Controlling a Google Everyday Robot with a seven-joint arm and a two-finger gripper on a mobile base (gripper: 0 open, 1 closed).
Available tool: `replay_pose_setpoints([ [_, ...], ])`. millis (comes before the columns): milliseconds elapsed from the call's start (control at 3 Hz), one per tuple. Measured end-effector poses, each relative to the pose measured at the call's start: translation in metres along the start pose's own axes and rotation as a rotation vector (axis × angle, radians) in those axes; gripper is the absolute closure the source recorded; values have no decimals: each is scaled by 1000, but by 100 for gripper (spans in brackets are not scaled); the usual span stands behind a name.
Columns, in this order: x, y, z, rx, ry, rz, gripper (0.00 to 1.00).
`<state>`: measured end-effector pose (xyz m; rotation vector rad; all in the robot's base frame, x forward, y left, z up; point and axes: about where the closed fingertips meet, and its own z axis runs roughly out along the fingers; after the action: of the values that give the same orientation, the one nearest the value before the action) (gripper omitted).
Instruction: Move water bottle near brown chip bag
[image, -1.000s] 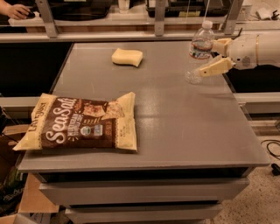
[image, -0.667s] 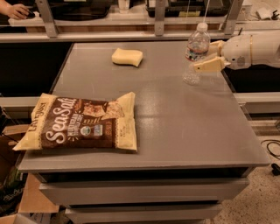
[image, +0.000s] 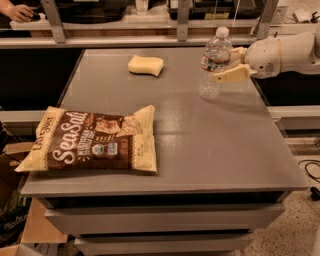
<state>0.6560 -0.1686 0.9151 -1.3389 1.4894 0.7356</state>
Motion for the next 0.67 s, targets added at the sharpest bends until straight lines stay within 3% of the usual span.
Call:
replay_pose_setpoints([
  [667, -22, 68, 23, -276, 19, -43, 100],
])
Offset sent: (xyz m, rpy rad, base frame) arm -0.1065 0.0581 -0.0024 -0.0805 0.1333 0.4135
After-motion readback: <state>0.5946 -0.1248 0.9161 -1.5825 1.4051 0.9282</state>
